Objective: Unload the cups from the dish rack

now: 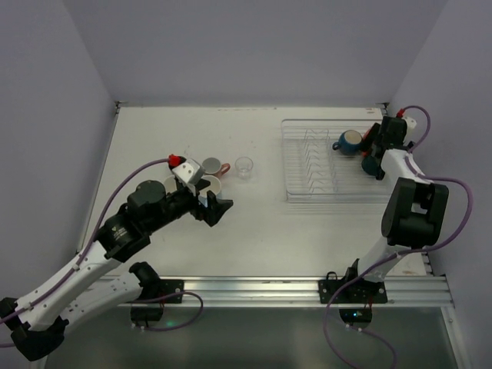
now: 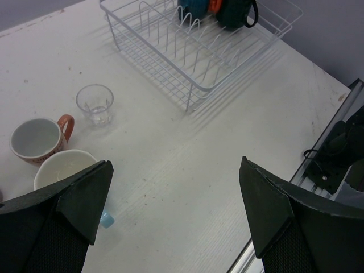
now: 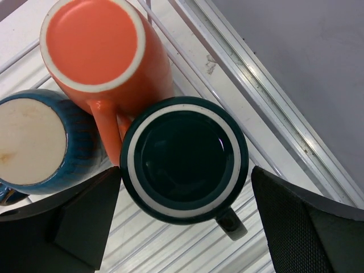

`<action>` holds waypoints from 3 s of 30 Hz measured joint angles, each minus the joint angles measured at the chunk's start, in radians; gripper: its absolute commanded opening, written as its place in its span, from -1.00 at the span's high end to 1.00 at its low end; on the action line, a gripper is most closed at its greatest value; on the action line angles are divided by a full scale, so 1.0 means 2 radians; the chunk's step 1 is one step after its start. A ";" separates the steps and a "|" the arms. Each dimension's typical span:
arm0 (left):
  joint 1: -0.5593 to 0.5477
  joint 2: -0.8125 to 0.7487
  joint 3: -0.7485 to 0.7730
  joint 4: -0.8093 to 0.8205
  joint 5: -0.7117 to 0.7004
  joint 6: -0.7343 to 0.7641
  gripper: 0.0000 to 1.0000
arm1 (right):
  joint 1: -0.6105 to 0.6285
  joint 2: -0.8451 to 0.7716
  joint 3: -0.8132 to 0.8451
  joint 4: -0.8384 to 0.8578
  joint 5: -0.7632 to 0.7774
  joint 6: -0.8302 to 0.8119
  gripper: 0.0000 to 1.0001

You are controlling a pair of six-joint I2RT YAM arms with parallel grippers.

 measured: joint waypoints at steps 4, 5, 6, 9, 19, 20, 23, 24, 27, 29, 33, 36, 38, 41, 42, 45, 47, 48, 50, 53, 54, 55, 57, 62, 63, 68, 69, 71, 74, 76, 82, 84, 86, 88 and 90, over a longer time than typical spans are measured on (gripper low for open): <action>0.000 0.005 0.000 0.000 -0.001 0.001 -1.00 | -0.003 0.013 0.019 -0.011 -0.009 -0.002 -0.98; 0.000 0.007 0.000 0.000 -0.001 0.001 -1.00 | -0.004 0.019 0.027 -0.017 -0.010 -0.003 -0.98; 0.000 0.008 0.000 0.000 -0.002 0.001 -1.00 | -0.005 0.025 0.036 -0.022 -0.010 -0.005 -0.98; 0.000 0.009 0.000 0.000 -0.003 0.001 -1.00 | -0.009 0.044 0.058 -0.034 -0.014 -0.009 -0.92; 0.000 0.014 0.000 0.000 -0.010 0.001 -1.00 | -0.012 0.043 0.058 -0.040 -0.039 -0.024 -0.16; 0.000 0.015 0.000 0.000 -0.010 0.001 -1.00 | -0.013 0.036 0.049 -0.036 -0.046 -0.025 -0.15; 0.000 0.020 0.000 0.000 -0.011 0.001 -1.00 | -0.012 0.000 0.013 -0.026 -0.071 -0.018 -0.03; 0.000 0.023 0.000 0.000 -0.011 0.001 -1.00 | -0.012 -0.014 -0.001 -0.025 -0.079 -0.013 -0.03; 0.001 0.031 0.000 0.001 -0.010 0.001 -1.00 | -0.011 -0.062 -0.035 -0.025 -0.107 0.005 -0.03; 0.001 0.040 0.000 0.003 -0.006 0.000 -1.00 | -0.010 -0.100 -0.055 -0.018 -0.132 0.022 -0.03; 0.004 0.072 0.006 0.010 0.015 -0.013 -1.00 | -0.010 -0.165 -0.088 0.015 -0.192 0.062 -0.04; 0.004 0.105 0.016 0.032 0.040 -0.039 -1.00 | -0.010 -0.204 -0.121 0.057 -0.244 0.101 -0.04; 0.004 0.127 0.020 0.061 0.061 -0.067 -1.00 | -0.010 -0.225 -0.147 0.086 -0.281 0.130 -0.04; 0.004 0.164 0.025 0.122 0.093 -0.115 -0.98 | -0.010 -0.255 -0.198 0.142 -0.344 0.184 -0.04; 0.004 0.178 0.028 0.142 0.103 -0.131 -0.98 | -0.008 -0.264 -0.216 0.163 -0.366 0.204 -0.04; 0.004 0.225 0.041 0.207 0.125 -0.175 -0.97 | -0.004 -0.291 -0.268 0.228 -0.422 0.262 -0.04; 0.003 0.259 0.052 0.243 0.133 -0.197 -0.96 | -0.002 -0.303 -0.296 0.268 -0.455 0.296 -0.04; 0.003 0.278 0.059 0.259 0.136 -0.206 -0.95 | 0.000 -0.309 -0.309 0.290 -0.472 0.314 -0.04; 0.003 0.316 0.073 0.282 0.139 -0.221 -0.94 | 0.003 -0.320 -0.330 0.326 -0.502 0.344 -0.04; 0.003 0.377 0.105 0.300 0.142 -0.234 -0.90 | 0.010 -0.330 -0.354 0.384 -0.538 0.386 -0.05; 0.003 0.396 0.116 0.306 0.144 -0.238 -0.88 | 0.013 -0.331 -0.359 0.399 -0.547 0.395 -0.05; 0.003 0.409 0.124 0.311 0.146 -0.240 -0.88 | 0.018 -0.332 -0.364 0.413 -0.555 0.405 -0.05; 0.003 0.436 0.137 0.326 0.150 -0.247 -0.87 | 0.035 -0.332 -0.374 0.440 -0.568 0.424 -0.06; 0.003 0.462 0.151 0.360 0.162 -0.264 -0.34 | 0.104 -0.310 -0.385 0.492 -0.581 0.453 -0.06; 0.003 0.463 0.152 0.366 0.167 -0.267 0.10 | 0.116 -0.303 -0.385 0.500 -0.575 0.459 -0.08; 0.006 0.450 0.136 0.391 0.170 -0.283 0.93 | 0.133 -0.284 -0.392 0.548 -0.559 0.485 -0.48; 0.007 0.443 0.126 0.393 0.168 -0.282 1.00 | 0.140 -0.284 -0.393 0.552 -0.559 0.487 -0.57; 0.006 0.427 0.110 0.378 0.154 -0.270 1.00 | 0.150 -0.285 -0.393 0.558 -0.559 0.488 -0.78; 0.004 0.390 0.090 0.334 0.135 -0.249 1.00 | 0.152 -0.296 -0.394 0.547 -0.557 0.480 -0.95; 0.003 0.363 0.084 0.300 0.122 -0.232 1.00 | 0.152 -0.314 -0.394 0.524 -0.553 0.462 -0.98; 0.001 0.322 0.088 0.200 0.092 -0.178 1.00 | 0.152 -0.402 -0.387 0.398 -0.516 0.373 -0.98; -0.003 0.332 0.101 0.153 0.080 -0.156 1.00 | 0.152 -0.429 -0.380 0.353 -0.501 0.343 -0.98; -0.011 0.357 0.123 0.107 0.065 -0.136 1.00 | 0.152 -0.451 -0.373 0.314 -0.486 0.313 -0.98; -0.018 0.387 0.139 0.073 0.053 -0.118 1.00 | 0.152 -0.467 -0.367 0.281 -0.472 0.289 -0.98; -0.025 0.414 0.149 0.048 0.043 -0.104 1.00 | 0.152 -0.480 -0.365 0.255 -0.458 0.270 -0.98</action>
